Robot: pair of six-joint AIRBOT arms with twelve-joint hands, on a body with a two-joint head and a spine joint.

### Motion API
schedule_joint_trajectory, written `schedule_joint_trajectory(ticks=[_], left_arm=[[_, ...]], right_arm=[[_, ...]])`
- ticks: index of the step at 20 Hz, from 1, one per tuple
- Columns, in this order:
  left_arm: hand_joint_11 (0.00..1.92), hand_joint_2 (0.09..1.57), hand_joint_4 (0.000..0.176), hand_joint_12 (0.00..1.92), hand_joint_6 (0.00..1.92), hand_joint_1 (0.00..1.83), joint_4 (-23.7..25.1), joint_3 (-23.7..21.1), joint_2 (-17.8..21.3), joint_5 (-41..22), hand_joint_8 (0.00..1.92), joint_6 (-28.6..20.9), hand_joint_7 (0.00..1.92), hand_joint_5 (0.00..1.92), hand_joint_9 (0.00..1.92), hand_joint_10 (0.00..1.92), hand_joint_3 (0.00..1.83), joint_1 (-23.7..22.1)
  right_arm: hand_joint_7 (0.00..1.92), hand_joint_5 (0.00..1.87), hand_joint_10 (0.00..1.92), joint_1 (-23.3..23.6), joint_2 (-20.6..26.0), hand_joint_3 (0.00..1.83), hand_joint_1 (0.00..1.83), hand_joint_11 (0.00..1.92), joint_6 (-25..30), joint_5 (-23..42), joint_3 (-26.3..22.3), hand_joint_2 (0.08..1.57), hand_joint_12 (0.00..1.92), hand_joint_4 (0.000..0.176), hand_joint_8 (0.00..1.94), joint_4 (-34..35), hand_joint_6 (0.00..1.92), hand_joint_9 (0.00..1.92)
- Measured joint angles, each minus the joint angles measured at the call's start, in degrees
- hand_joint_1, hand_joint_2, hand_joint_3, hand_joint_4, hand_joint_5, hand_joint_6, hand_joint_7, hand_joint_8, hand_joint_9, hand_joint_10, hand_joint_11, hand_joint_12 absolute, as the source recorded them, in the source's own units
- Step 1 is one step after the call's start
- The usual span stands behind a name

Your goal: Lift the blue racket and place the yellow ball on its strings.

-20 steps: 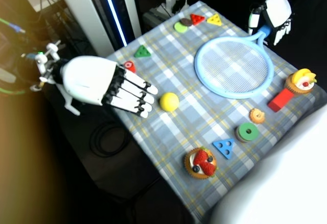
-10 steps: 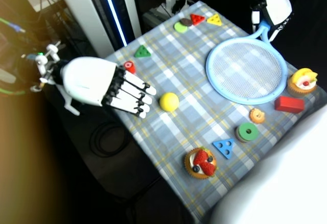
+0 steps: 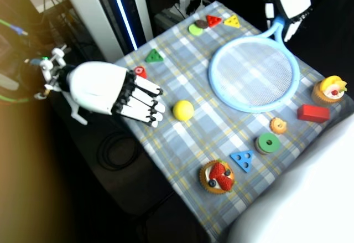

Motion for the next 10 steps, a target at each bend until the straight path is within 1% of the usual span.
schedule_joint_trajectory(ticks=[1, 2, 3, 4, 5, 6, 7, 8, 9, 10], left_arm=[[1.41, 1.17, 0.176, 1.92, 1.92, 1.63, 1.79, -0.83, 0.81, -0.83, 1.92, -1.31, 1.10, 0.85, 1.27, 1.92, 0.00, 0.00], [1.44, 1.18, 0.176, 1.92, 1.92, 1.63, 2.80, -1.36, 1.38, -1.70, 1.92, -2.10, 1.12, 0.86, 1.30, 1.92, 0.00, 0.00], [1.43, 1.17, 0.176, 1.92, 1.92, 1.65, 4.09, -2.12, 2.10, -2.86, 1.92, -2.95, 1.12, 0.85, 1.35, 1.92, 0.00, 0.00], [1.46, 1.16, 0.176, 1.92, 1.92, 1.67, 5.03, -2.80, 2.75, -3.78, 1.92, -3.82, 1.14, 0.88, 1.42, 1.92, 0.00, 0.00], [1.50, 1.16, 0.176, 1.92, 1.92, 1.68, 5.57, -3.28, 3.26, -4.59, 1.92, -5.01, 1.17, 0.89, 1.46, 1.92, 0.00, 0.00], [1.52, 1.16, 0.176, 1.92, 1.92, 1.68, 6.40, -3.69, 3.63, -5.33, 1.92, -6.36, 1.17, 0.89, 1.48, 1.92, 0.00, 0.00], [1.56, 1.16, 0.176, 1.92, 1.92, 1.70, 7.50, -4.22, 4.20, -5.90, 1.92, -8.35, 1.21, 0.94, 1.52, 1.92, 0.00, 0.13], [1.60, 1.13, 0.173, 1.92, 1.92, 1.76, 9.31, -5.40, 4.87, -7.08, 1.92, -10.01, 1.24, 0.97, 1.54, 1.92, 0.00, 0.35], [1.62, 1.12, 0.172, 1.92, 1.92, 1.77, 10.12, -6.16, 5.22, -7.80, 1.92, -10.19, 1.27, 1.00, 1.56, 1.92, 0.00, 0.44], [1.62, 1.12, 0.171, 1.92, 1.92, 1.78, 10.97, -7.21, 5.60, -8.87, 1.92, -10.25, 1.28, 1.00, 1.57, 1.92, 0.00, 0.96]], right_arm=[[0.88, 0.56, 0.00, 0.26, 0.00, 0.01, 0.85, 0.51, 0.11, -0.02, 0.07, 1.36, 0.84, 0.011, 0.01, -0.09, 1.55, 0.87], [0.85, 0.58, 0.01, 0.74, -0.13, 0.00, 0.76, 0.51, 0.11, -0.04, 0.35, 1.38, 0.80, 0.000, 0.00, -0.48, 0.62, 0.86], [0.83, 0.66, 0.00, 1.73, -0.37, 0.00, 0.70, 0.50, 0.13, -0.11, 0.72, 1.36, 0.80, 0.000, 0.01, -0.79, 0.20, 0.84], [0.79, 0.67, 0.00, 2.56, -0.59, 0.00, 0.72, 0.49, 0.44, 0.04, 1.20, 1.32, 0.76, 0.000, 0.00, -0.83, 0.06, 0.81], [0.77, 0.67, 0.00, 3.15, -0.96, 0.00, 0.72, 0.47, 1.05, 0.20, 1.88, 1.29, 0.70, 0.000, 0.00, -1.31, 0.01, 0.79], [0.72, 0.61, 0.00, 4.00, -1.31, 0.00, 0.73, 0.43, 2.27, -0.37, 2.64, 1.24, 0.61, 0.000, 0.00, -2.01, 0.00, 0.72], [0.64, 0.53, 0.00, 4.85, -1.97, 0.00, 0.69, 0.36, 3.54, -1.18, 3.65, 1.18, 0.52, 0.000, 0.00, -2.86, 0.00, 0.64], [0.59, 0.47, 0.00, 6.01, -2.80, 0.00, 0.67, 0.33, 4.94, -2.58, 4.96, 1.11, 0.49, 0.000, 0.00, -4.02, 0.00, 0.59], [0.56, 0.45, 0.00, 6.75, -3.08, 0.00, 0.64, 0.32, 5.11, -3.58, 5.35, 1.07, 0.49, 0.000, 0.00, -4.55, 0.00, 0.56], [0.50, 0.41, 0.00, 7.69, -3.37, 0.00, 0.67, 0.26, 5.22, -4.87, 5.84, 1.02, 0.52, 0.000, 0.00, -5.27, 0.00, 0.51]])
